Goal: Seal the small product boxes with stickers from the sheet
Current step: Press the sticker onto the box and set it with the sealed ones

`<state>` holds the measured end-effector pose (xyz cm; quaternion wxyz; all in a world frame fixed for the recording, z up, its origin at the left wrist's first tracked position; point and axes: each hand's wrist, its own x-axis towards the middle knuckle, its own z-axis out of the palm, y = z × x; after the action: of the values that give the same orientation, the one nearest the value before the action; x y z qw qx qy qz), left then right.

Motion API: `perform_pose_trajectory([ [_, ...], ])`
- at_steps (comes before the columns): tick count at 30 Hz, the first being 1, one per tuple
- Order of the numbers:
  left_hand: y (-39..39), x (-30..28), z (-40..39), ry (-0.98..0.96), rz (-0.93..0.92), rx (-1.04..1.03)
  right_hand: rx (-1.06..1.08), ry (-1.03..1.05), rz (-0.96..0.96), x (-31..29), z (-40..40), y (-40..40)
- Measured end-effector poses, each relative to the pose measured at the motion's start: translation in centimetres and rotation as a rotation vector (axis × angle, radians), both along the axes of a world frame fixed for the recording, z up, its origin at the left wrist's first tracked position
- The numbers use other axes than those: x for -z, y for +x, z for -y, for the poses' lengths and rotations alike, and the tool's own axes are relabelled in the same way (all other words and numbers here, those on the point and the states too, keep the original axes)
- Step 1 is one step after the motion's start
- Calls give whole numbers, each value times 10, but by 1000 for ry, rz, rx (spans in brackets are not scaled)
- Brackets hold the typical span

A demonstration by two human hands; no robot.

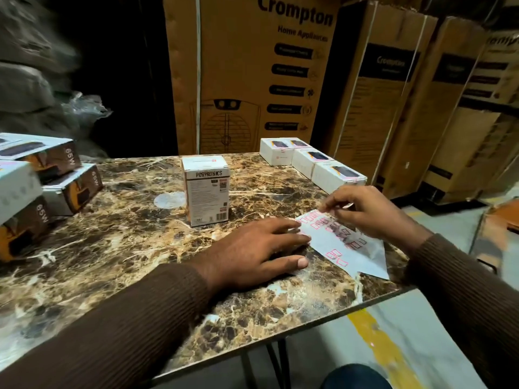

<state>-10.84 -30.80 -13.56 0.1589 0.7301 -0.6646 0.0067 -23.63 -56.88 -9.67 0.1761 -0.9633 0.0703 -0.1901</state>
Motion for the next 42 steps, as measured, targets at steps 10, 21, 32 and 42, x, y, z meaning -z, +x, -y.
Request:
perform_pose_trajectory([
  [10, -12, -1, 13, 37, -12, 17, 39, -38, 9, 21, 5, 18],
  [21, -14, 0, 12, 77, -22, -1, -59, 48, 9, 36, -1, 16],
  [32, -14, 1, 11, 75, -29, 1, -88, -31, 35, 35, -3, 14],
  [42, -12, 4, 13, 61, -27, 5, -88, -27, 23, 37, -3, 15],
])
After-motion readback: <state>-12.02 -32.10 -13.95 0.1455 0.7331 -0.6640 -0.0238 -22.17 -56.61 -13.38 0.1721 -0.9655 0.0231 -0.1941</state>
